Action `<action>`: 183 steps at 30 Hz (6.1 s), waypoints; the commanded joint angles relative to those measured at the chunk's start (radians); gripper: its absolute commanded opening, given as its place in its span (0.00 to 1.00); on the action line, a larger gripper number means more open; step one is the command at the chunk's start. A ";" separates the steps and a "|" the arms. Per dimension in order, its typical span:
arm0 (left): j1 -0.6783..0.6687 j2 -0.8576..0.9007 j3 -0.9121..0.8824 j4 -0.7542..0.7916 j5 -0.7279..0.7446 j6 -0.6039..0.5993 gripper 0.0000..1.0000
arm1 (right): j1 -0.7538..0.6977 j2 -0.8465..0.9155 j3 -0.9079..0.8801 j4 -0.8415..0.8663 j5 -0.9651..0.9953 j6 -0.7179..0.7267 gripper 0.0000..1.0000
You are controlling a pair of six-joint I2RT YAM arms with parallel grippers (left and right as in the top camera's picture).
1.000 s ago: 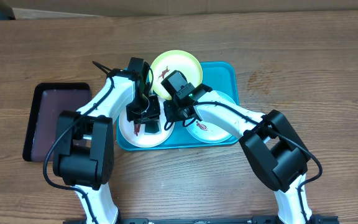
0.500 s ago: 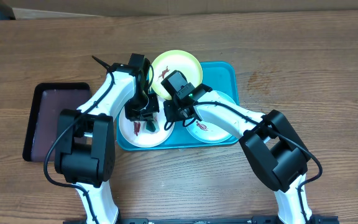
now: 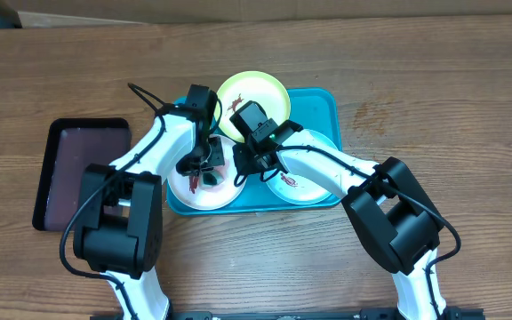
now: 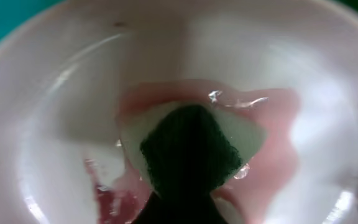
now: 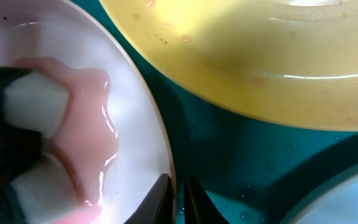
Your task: Clean dirty plates on tray and stack at the side
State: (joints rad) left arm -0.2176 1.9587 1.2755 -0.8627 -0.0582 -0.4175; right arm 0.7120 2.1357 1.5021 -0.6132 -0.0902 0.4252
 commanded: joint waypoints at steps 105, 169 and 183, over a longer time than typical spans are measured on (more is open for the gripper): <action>0.042 0.074 0.121 -0.402 -0.486 -0.356 0.04 | -0.003 0.009 -0.004 0.000 0.021 0.000 0.04; 0.571 -0.196 0.366 -0.566 -0.139 -0.291 0.04 | 0.354 -0.139 0.397 -0.064 1.387 -0.618 0.04; 0.571 -0.196 0.366 -0.565 -0.132 -0.278 0.04 | 0.107 -0.225 0.397 -0.327 0.364 0.024 0.04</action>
State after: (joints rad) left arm 0.3477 1.7676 1.6421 -1.4281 -0.1936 -0.7223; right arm 0.8814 2.0228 1.8721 -0.9562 0.5880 0.2932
